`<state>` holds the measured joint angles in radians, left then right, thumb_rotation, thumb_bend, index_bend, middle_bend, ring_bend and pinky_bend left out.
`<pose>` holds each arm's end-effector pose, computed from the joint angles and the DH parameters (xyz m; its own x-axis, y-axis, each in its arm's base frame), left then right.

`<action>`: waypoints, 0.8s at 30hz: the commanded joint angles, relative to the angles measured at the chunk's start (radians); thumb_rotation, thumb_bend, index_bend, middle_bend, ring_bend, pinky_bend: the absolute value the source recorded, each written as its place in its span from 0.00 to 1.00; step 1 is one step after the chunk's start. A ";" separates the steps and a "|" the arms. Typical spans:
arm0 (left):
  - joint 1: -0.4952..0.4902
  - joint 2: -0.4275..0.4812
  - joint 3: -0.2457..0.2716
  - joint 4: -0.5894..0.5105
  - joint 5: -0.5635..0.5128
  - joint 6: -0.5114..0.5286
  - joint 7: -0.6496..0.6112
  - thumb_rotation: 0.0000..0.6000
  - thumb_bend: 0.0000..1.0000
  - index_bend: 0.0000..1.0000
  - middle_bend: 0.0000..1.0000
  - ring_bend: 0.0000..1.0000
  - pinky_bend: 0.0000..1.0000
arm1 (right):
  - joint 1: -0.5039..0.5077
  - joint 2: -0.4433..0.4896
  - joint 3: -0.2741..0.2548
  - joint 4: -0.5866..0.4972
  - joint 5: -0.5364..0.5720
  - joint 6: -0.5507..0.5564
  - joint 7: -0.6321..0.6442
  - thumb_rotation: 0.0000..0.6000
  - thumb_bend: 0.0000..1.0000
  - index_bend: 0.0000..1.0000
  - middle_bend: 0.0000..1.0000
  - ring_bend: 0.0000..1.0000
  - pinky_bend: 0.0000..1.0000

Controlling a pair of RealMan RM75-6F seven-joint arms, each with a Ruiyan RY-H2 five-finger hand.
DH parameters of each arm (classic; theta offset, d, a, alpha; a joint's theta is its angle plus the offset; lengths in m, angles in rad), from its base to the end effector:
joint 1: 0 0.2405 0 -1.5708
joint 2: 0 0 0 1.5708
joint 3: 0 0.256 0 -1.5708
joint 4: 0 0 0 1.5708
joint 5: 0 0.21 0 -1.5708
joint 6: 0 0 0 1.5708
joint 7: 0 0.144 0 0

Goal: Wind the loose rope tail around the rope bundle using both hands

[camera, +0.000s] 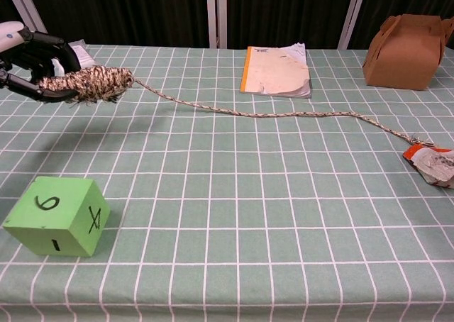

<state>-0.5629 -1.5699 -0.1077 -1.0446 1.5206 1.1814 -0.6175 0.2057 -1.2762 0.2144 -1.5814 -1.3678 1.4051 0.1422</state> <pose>-0.2504 0.3431 0.0310 -0.0190 0.2205 0.9752 0.9498 -0.3007 0.0865 -0.2830 -0.2488 0.1319 0.0919 0.0999 0.9907 -0.9954 -0.0182 0.0942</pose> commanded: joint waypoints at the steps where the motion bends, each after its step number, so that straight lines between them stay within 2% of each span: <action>1: 0.001 0.015 0.008 -0.031 0.018 0.023 0.003 1.00 0.48 0.72 0.72 0.70 0.73 | 0.083 -0.024 0.022 -0.019 0.176 -0.154 -0.230 1.00 0.19 0.41 0.00 0.00 0.00; 5: 0.002 0.028 0.013 -0.063 0.029 0.040 0.013 1.00 0.48 0.72 0.72 0.70 0.73 | 0.146 -0.076 0.030 0.010 0.319 -0.251 -0.380 1.00 0.20 0.43 0.00 0.00 0.00; 10: 0.002 0.039 0.016 -0.085 0.035 0.052 0.023 1.00 0.48 0.72 0.73 0.70 0.73 | 0.211 -0.158 0.050 0.098 0.439 -0.329 -0.439 1.00 0.20 0.43 0.00 0.00 0.00; 16: 0.003 0.045 0.019 -0.095 0.033 0.056 0.026 1.00 0.48 0.72 0.73 0.70 0.73 | 0.260 -0.250 0.077 0.187 0.545 -0.357 -0.468 1.00 0.20 0.46 0.00 0.00 0.00; 19: 0.003 0.048 0.020 -0.096 0.030 0.055 0.025 1.00 0.48 0.72 0.73 0.70 0.73 | 0.275 -0.285 0.076 0.218 0.574 -0.350 -0.495 1.00 0.22 0.51 0.00 0.00 0.00; 24: 0.003 0.054 0.025 -0.099 0.027 0.047 0.023 1.00 0.48 0.72 0.73 0.70 0.73 | 0.295 -0.318 0.073 0.239 0.633 -0.346 -0.555 1.00 0.24 0.52 0.00 0.00 0.00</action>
<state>-0.5601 -1.5162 -0.0832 -1.1432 1.5473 1.2287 -0.5950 0.4929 -1.5838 0.2879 -1.3497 -0.7465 1.0579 -0.4005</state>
